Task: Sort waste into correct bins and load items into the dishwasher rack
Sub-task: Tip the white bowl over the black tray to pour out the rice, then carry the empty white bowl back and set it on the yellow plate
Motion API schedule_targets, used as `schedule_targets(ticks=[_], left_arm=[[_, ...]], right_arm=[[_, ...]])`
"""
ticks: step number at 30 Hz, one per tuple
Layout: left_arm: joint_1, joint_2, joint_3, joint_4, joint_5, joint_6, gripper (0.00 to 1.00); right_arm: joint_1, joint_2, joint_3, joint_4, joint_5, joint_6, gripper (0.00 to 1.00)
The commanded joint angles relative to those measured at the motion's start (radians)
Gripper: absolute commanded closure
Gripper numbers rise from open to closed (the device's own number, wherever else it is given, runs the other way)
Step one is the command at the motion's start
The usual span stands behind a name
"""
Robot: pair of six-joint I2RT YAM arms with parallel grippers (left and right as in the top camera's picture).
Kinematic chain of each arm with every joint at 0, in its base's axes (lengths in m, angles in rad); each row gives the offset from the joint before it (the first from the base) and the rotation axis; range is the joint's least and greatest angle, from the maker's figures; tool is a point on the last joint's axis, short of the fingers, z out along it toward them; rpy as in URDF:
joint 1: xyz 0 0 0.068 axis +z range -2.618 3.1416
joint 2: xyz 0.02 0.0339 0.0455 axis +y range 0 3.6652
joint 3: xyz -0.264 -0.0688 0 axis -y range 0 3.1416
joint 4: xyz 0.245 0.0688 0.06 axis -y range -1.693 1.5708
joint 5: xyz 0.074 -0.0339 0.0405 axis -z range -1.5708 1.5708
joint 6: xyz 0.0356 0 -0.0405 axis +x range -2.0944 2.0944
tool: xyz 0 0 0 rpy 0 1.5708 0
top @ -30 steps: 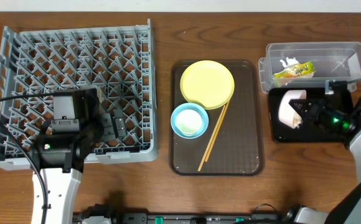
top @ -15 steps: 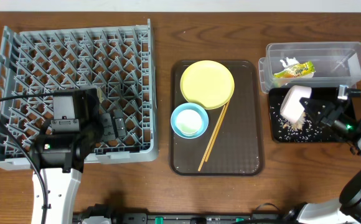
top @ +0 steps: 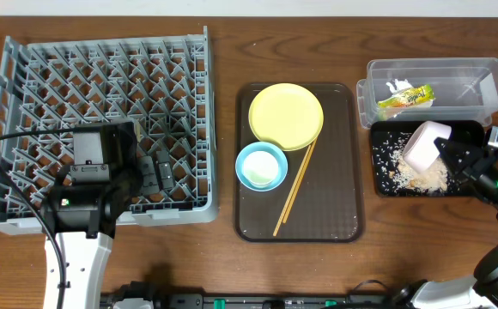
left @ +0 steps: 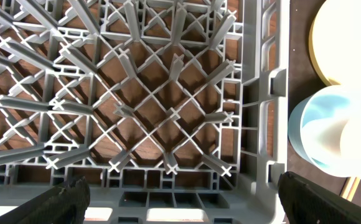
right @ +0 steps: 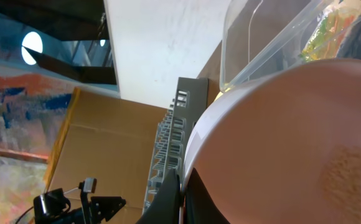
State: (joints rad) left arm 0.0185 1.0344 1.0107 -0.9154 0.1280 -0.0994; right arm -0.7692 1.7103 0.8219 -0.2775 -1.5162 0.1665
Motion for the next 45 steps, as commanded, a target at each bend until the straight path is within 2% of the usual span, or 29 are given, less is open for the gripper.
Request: schedule_targets(ticks=[1, 8, 11, 17, 19, 23, 25, 26, 29, 35, 40, 45], left_arm=[[-0.002, 0.004, 0.025, 0.000, 0.002, 0.013, 0.02], [-0.002, 0.004, 0.025, 0.000, 0.003, 0.013, 0.02], [-0.002, 0.004, 0.025, -0.005, 0.003, 0.013, 0.02], [-0.002, 0.004, 0.025, 0.001, 0.003, 0.013, 0.02], [-0.002, 0.004, 0.025, -0.003, 0.003, 0.013, 0.02], [-0.002, 0.004, 0.025, -0.004, 0.002, 0.013, 0.02], [-0.002, 0.004, 0.025, -0.003, 0.003, 0.013, 0.02], [-0.002, 0.004, 0.025, -0.005, 0.003, 0.013, 0.02], [-0.002, 0.004, 0.025, -0.007, 0.002, 0.013, 0.02], [-0.002, 0.004, 0.025, 0.008, 0.003, 0.013, 0.02], [-0.002, 0.004, 0.025, 0.008, 0.003, 0.013, 0.02], [-0.002, 0.004, 0.025, 0.008, 0.002, 0.013, 0.02]], right_arm=[[0.019, 0.005, -0.001, 0.005, -0.043, 0.031, 0.99], [0.025, 0.005, -0.001, 0.052, -0.043, 0.028, 0.99], [-0.009, 0.005, -0.001, 0.101, -0.014, 0.148, 0.99], [0.005, 0.005, -0.001, 0.145, -0.040, 0.152, 0.99], [-0.002, 0.005, -0.001, 0.145, 0.014, 0.246, 0.99], [0.028, 0.003, -0.001, 0.213, -0.044, 0.222, 0.99], [0.017, 0.003, -0.001, 0.217, 0.011, 0.285, 0.99], [0.023, 0.002, -0.001, 0.224, 0.027, 0.327, 0.99], [0.068, 0.000, -0.001, 0.278, -0.045, 0.311, 0.99], [0.182, -0.025, -0.001, 0.369, -0.035, 0.356, 0.99], [0.310, -0.111, 0.001, 0.517, -0.008, 0.510, 0.99], [0.480, -0.206, 0.001, 0.870, 0.073, 0.758, 0.99]])
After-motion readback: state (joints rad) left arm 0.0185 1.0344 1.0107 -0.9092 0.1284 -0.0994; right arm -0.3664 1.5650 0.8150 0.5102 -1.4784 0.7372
